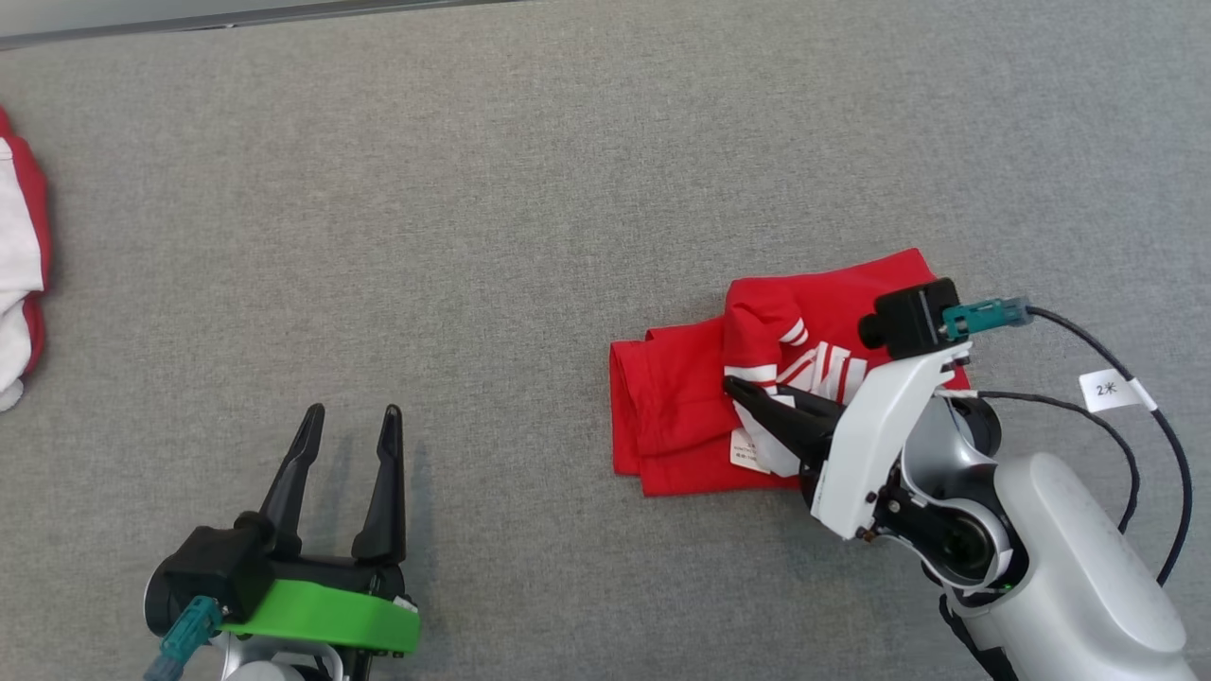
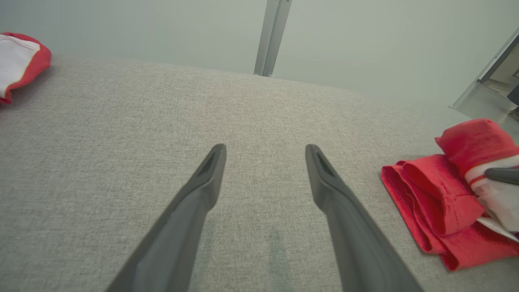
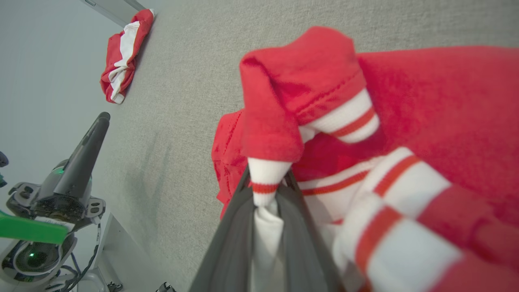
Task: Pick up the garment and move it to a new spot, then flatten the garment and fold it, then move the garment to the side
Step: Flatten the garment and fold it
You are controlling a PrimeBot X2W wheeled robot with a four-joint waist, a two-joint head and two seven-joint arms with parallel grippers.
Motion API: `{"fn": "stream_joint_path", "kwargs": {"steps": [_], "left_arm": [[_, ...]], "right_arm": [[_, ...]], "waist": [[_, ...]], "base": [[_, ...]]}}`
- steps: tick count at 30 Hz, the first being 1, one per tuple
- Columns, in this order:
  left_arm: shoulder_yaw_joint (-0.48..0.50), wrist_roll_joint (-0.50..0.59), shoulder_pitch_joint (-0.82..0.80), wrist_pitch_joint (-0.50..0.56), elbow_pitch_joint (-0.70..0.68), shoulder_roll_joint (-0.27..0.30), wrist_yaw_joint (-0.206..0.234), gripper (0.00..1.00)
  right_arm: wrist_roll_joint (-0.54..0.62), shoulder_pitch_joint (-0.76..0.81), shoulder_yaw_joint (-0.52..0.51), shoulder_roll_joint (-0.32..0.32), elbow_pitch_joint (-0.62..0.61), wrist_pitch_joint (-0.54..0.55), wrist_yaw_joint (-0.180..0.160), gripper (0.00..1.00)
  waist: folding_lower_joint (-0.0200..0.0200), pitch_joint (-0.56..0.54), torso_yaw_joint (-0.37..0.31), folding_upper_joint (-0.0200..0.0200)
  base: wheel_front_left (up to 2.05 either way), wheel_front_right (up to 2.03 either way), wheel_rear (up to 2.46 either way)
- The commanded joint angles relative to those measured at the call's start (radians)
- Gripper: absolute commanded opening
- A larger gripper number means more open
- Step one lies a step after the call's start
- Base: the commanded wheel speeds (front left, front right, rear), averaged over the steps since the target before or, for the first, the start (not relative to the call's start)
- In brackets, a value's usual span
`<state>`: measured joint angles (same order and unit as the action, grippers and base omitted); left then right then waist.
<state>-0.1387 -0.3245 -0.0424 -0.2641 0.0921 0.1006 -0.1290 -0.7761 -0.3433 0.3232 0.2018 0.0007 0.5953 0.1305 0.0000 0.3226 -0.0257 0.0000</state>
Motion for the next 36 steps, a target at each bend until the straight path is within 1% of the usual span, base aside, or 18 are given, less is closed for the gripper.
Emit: {"fn": "stream_joint_path", "kwargs": {"steps": [1, 2, 3, 4, 6, 7, 8, 9, 14, 19, 20, 23, 24, 28, 31, 33, 36], "left_arm": [[0.001, -0.008, -0.013, 0.0, 0.003, -0.003, -0.003, 1.0], [0.005, -0.01, -0.013, 0.0, 0.004, -0.004, -0.003, 1.0], [0.006, -0.01, -0.012, 0.0, 0.005, -0.006, -0.003, 1.0], [0.006, -0.01, -0.01, 0.0, 0.006, -0.007, -0.003, 1.0], [0.007, -0.01, -0.003, 0.0, 0.008, -0.009, -0.003, 1.0], [0.007, -0.01, 0.001, 0.0, 0.009, -0.01, -0.003, 1.0], [0.007, -0.01, 0.004, 0.0, 0.009, -0.011, -0.003, 1.0], [0.008, -0.011, 0.008, 0.0, 0.01, -0.012, -0.003, 1.0], [0.011, -0.013, 0.015, 0.0, 0.009, -0.017, -0.003, 1.0], [0.019, -0.016, 0.029, 0.0, 0.004, -0.022, -0.003, 1.0], [0.019, -0.016, 0.029, 0.0, 0.004, -0.022, -0.003, 1.0], [0.026, -0.018, 0.035, 0.0, 0.001, -0.024, -0.003, 1.0], [0.031, -0.02, 0.041, 0.0, -0.001, -0.027, -0.003, 1.0], [0.041, -0.021, 0.056, 0.0, -0.005, -0.032, -0.003, 1.0], [0.044, -0.02, 0.063, 0.0, -0.009, -0.035, -0.003, 1.0], [0.044, -0.018, 0.067, 0.0, -0.012, -0.036, -0.003, 1.0], [0.045, -0.015, 0.072, 0.0, -0.012, -0.038, -0.003, 1.0]], "right_arm": [[0.013, -0.005, 0.004, -0.01, 0.011, -0.009, 0.0, 0.0], [0.023, -0.006, 0.004, -0.015, 0.019, -0.012, 0.0, 0.01], [0.028, -0.007, 0.004, -0.02, 0.026, -0.017, 0.0, 0.16], [0.032, -0.007, 0.004, -0.025, 0.031, -0.019, 0.0, 0.2], [0.038, -0.005, 0.001, -0.031, 0.037, -0.025, 0.0, 0.41], [0.041, -0.005, -0.002, -0.033, 0.039, -0.027, 0.0, 0.49], [0.041, -0.005, -0.006, -0.037, 0.037, -0.033, 0.0, 0.87], [0.044, -0.005, -0.011, -0.04, 0.034, -0.04, 0.0, 1.0], [0.04, 0.007, -0.044, -0.062, -0.003, -0.085, 0.0, 1.0], [0.006, 0.045, -0.08, -0.073, -0.093, -0.109, 0.0, 1.0], [0.006, 0.045, -0.08, -0.073, -0.093, -0.109, 0.0, 1.0], [-0.005, 0.074, -0.119, -0.072, -0.162, -0.128, 0.0, 1.0], [-0.005, 0.094, -0.158, -0.065, -0.21, -0.149, 0.0, 1.0], [0.031, 0.131, -0.242, -0.036, -0.276, -0.203, 0.0, 1.0], [0.077, 0.155, -0.306, -0.01, -0.295, -0.263, 0.0, 1.0], [0.133, 0.174, -0.334, 0.016, -0.288, -0.314, 0.0, 1.0], [0.215, 0.206, -0.348, 0.05, -0.255, -0.412, 0.0, 1.0]], "waist": [[0.0, -0.005, 0.009, 0.0], [0.0, -0.007, 0.011, 0.0], [0.0, -0.008, 0.013, 0.0], [0.0, -0.01, 0.015, 0.0], [0.0, -0.014, 0.017, 0.0], [0.0, -0.016, 0.017, 0.0], [0.0, -0.017, 0.017, 0.0], [0.0, -0.019, 0.017, 0.0], [0.0, -0.028, 0.014, 0.0], [0.0, -0.04, 0.009, 0.0], [0.0, -0.04, 0.009, 0.0], [0.0, -0.047, 0.004, 0.0], [0.0, -0.054, 0.002, 0.0], [0.0, -0.071, -0.004, 0.0], [0.0, -0.081, -0.005, 0.0], [0.0, -0.088, -0.004, 0.0], [0.0, -0.105, 0.0, 0.0]], "base": [[0.0, 0.0, 0.0], [0.0, 0.0, 0.0], [0.0, 0.0, 0.0], [0.0, 0.0, 0.0], [0.0, 0.0, 0.0], [0.0, 0.0, 0.0], [0.0, 0.0, 0.0], [0.0, 0.0, 0.0], [0.0, 0.0, 0.0], [0.0, 0.0, 0.0], [0.0, 0.0, 0.0], [0.0, 0.0, 0.0], [0.0, 0.0, 0.0], [0.0, 0.0, 0.0], [0.0, 0.0, 0.0], [0.0, 0.0, 0.0], [0.0, 0.0, 0.0]]}}
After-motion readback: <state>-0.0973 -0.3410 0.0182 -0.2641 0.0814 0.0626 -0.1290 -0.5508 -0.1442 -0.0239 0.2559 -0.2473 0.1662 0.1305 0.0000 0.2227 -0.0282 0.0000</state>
